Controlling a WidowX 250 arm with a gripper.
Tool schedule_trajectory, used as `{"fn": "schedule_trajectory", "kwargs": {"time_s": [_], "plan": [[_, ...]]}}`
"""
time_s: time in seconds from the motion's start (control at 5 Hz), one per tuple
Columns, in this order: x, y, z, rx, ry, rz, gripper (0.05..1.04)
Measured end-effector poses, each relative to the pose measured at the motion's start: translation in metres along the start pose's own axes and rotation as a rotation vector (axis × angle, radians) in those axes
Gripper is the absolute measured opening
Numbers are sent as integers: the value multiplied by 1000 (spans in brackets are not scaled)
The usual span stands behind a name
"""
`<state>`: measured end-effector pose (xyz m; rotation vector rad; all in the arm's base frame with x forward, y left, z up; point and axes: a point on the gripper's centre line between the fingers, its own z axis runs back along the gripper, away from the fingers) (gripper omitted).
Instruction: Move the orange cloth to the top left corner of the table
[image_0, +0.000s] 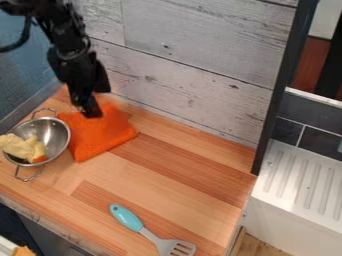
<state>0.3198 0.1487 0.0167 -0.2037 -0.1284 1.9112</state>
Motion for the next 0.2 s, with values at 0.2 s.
{"fn": "schedule_trajectory", "kwargs": {"time_s": [0.2], "plan": [[-8, -2, 24, -44, -26, -41, 999]]}}
